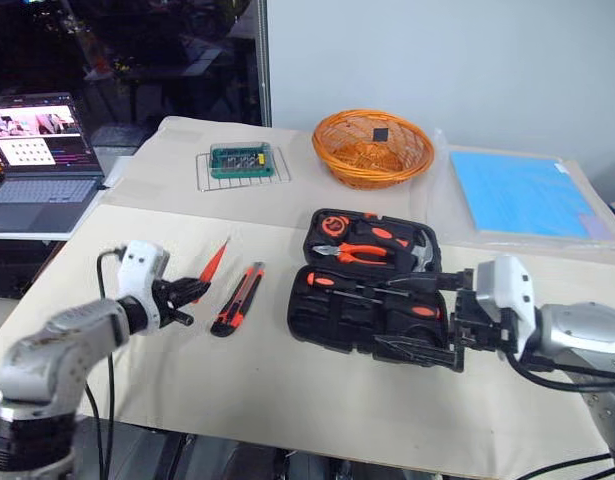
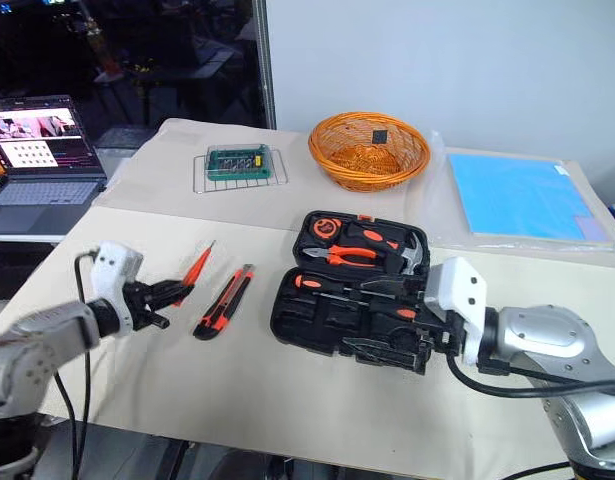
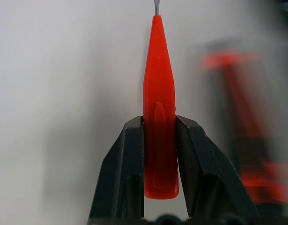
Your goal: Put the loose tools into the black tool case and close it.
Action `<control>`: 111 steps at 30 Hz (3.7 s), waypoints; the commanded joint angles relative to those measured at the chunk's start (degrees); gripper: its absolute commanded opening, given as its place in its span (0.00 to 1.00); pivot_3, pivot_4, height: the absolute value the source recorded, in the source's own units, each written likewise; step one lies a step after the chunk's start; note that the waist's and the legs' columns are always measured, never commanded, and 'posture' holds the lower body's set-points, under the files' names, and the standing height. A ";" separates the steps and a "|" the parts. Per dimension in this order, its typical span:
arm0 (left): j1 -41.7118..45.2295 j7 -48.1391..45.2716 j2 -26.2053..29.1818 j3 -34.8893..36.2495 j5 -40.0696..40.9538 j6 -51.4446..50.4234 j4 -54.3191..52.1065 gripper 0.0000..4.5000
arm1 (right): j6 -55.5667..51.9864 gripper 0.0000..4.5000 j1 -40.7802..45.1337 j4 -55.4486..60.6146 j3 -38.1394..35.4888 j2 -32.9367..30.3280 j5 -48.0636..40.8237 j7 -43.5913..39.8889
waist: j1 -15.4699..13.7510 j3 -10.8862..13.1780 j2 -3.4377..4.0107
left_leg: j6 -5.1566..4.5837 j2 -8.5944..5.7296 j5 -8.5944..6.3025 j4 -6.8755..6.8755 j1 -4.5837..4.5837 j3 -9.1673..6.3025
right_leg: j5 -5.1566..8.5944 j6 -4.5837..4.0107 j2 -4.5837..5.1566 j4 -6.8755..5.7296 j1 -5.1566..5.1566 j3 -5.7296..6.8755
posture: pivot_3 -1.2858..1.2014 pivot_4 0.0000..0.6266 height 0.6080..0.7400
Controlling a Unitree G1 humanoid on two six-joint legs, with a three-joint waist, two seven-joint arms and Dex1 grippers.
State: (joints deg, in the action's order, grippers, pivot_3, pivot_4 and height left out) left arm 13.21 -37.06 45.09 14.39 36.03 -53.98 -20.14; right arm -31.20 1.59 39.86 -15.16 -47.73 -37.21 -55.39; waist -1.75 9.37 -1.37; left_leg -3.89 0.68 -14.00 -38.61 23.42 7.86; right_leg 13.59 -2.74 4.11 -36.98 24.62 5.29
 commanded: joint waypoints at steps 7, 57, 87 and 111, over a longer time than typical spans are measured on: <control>29.91 -30.08 -2.78 -37.30 -18.67 19.29 16.28 0.18 | 2.49 1.00 -20.72 2.98 -29.59 0.35 -1.54 -5.78 | -1.07 0.02 0.31 | -0.09 0.04 0.00 0.08 -0.04 0.40 | -0.02 0.31 0.43 0.21 -0.31 0.42 | 0.52 0.24 1.00; 38.16 -36.35 -24.58 -32.43 -26.26 15.47 27.80 0.29 | 5.12 1.00 -27.57 3.29 -31.98 0.42 -1.78 -4.62 | -0.40 0.05 0.25 | -1.39 0.05 0.02 -0.53 0.06 0.42 | 0.23 1.14 0.33 -0.02 -0.40 0.33 | 0.52 0.24 1.00; 19.35 -8.92 -21.40 -11.92 -17.09 9.15 9.06 0.30 | 3.93 1.00 -26.14 6.48 -30.93 0.18 -9.29 -3.51 | 0.99 -1.04 0.40 | -1.31 0.07 0.09 -0.42 -0.15 0.41 | 0.14 0.98 0.45 -0.12 -0.40 0.31 | 0.52 0.24 1.00; 1.50 9.54 -19.04 -7.29 -14.96 -7.75 -5.30 0.17 | 4.70 1.00 -17.17 2.62 -23.87 -3.86 -8.57 -5.99 | -0.83 -0.84 0.09 | -0.87 -0.03 -0.20 -0.29 -0.21 0.45 | -0.07 0.90 0.67 0.08 -0.51 0.36 | 0.52 0.24 1.00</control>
State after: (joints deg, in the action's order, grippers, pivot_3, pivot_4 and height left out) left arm 13.33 -26.35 25.80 5.80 20.09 -64.81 -26.01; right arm -27.50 -15.32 41.45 -36.83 -51.18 -45.79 -61.28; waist -2.58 8.52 -1.28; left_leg -4.79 0.64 -14.21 -38.90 23.22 8.31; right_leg 13.53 -1.82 4.78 -36.90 24.11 5.65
